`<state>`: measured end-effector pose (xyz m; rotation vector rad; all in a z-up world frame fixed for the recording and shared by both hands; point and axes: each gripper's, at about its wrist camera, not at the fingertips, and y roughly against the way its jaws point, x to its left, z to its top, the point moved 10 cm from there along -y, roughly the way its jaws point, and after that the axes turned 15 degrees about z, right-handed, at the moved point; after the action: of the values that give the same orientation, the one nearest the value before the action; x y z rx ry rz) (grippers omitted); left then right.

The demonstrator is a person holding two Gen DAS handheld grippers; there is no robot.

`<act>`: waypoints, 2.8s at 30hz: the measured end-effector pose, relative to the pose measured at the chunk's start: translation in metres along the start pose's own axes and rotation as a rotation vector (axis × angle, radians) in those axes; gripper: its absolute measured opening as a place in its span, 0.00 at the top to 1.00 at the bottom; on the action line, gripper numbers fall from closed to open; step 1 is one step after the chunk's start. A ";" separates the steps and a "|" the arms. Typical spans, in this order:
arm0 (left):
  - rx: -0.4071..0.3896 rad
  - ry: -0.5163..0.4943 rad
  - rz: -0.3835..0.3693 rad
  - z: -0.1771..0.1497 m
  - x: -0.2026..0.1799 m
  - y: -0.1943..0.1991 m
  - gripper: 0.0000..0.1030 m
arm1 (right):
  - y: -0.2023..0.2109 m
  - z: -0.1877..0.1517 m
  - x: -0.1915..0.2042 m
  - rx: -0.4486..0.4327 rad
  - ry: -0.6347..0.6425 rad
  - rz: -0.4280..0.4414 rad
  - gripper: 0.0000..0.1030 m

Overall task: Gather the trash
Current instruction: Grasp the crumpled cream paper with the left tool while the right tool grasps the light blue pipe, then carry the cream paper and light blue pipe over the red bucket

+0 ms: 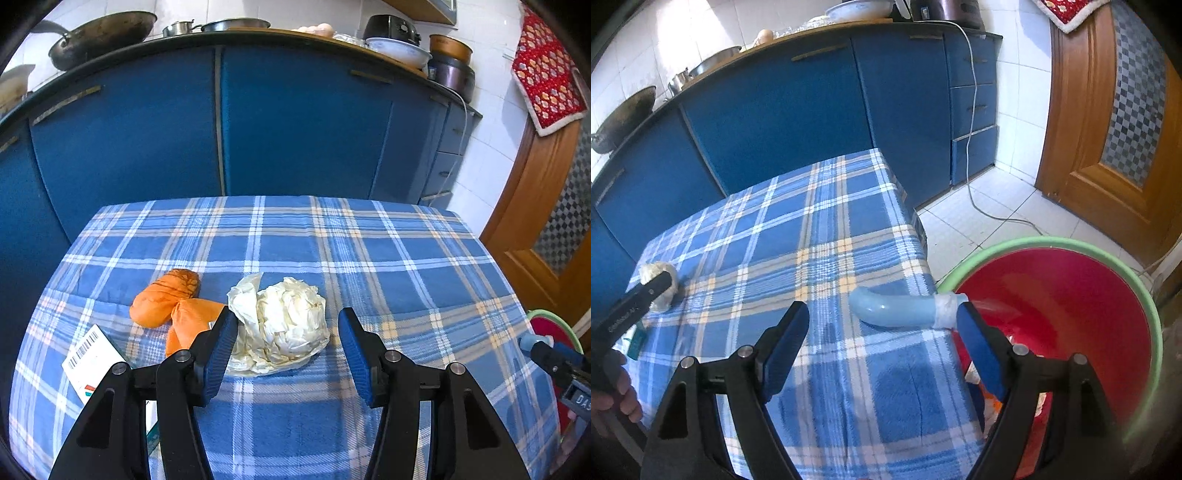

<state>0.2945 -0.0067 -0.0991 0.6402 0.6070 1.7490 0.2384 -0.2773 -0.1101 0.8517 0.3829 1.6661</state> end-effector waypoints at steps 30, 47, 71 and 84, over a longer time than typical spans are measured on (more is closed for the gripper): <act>0.015 0.021 -0.053 -0.001 -0.001 0.006 0.61 | 0.011 -0.004 -0.013 0.008 0.002 -0.025 0.73; 0.008 0.025 -0.079 0.000 -0.003 0.011 0.61 | -0.008 0.013 -0.016 0.037 0.086 -0.043 0.22; -0.010 0.003 -0.103 0.000 -0.011 0.021 0.61 | -0.011 0.010 -0.011 0.063 0.129 -0.106 0.54; -0.042 -0.006 -0.131 -0.003 -0.018 0.056 0.61 | 0.001 -0.015 -0.001 0.097 0.146 -0.007 0.80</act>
<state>0.2582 -0.0381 -0.0650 0.5634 0.5935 1.6328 0.2273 -0.2761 -0.1202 0.8012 0.5708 1.7197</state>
